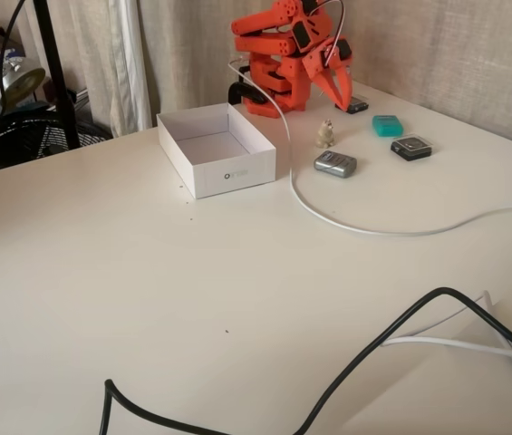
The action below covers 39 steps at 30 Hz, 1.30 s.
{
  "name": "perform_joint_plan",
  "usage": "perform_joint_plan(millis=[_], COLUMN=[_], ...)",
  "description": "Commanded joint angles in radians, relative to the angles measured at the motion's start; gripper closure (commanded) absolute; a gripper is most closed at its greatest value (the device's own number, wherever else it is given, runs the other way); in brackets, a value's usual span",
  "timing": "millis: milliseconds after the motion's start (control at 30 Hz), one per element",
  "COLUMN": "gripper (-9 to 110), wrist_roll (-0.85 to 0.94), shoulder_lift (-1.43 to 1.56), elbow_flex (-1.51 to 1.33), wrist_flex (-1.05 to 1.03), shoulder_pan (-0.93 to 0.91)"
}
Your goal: Grasp the green cube and put it in the bin.
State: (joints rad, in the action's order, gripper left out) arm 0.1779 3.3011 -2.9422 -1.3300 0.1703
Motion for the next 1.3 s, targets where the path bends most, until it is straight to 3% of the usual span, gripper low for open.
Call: perform_joint_plan(millis=[0, 767, 867, 1067, 1167, 1267], gripper=[110, 110, 105, 103, 99, 92], wrist_roll=[0.055, 0.055, 0.060, 0.114, 0.146, 0.166], shoulder_lift=[0.011, 0.011, -0.005, -0.437, -0.696, -0.899], elbow_flex=[0.000, 0.000, 0.000, 0.206, 0.459, 0.746], wrist_flex=[-0.002, -0.002, 0.025, 0.449, 0.491, 0.407], shoulder_pan=[0.067, 0.067, 0.067, 0.043, 0.083, 0.149])
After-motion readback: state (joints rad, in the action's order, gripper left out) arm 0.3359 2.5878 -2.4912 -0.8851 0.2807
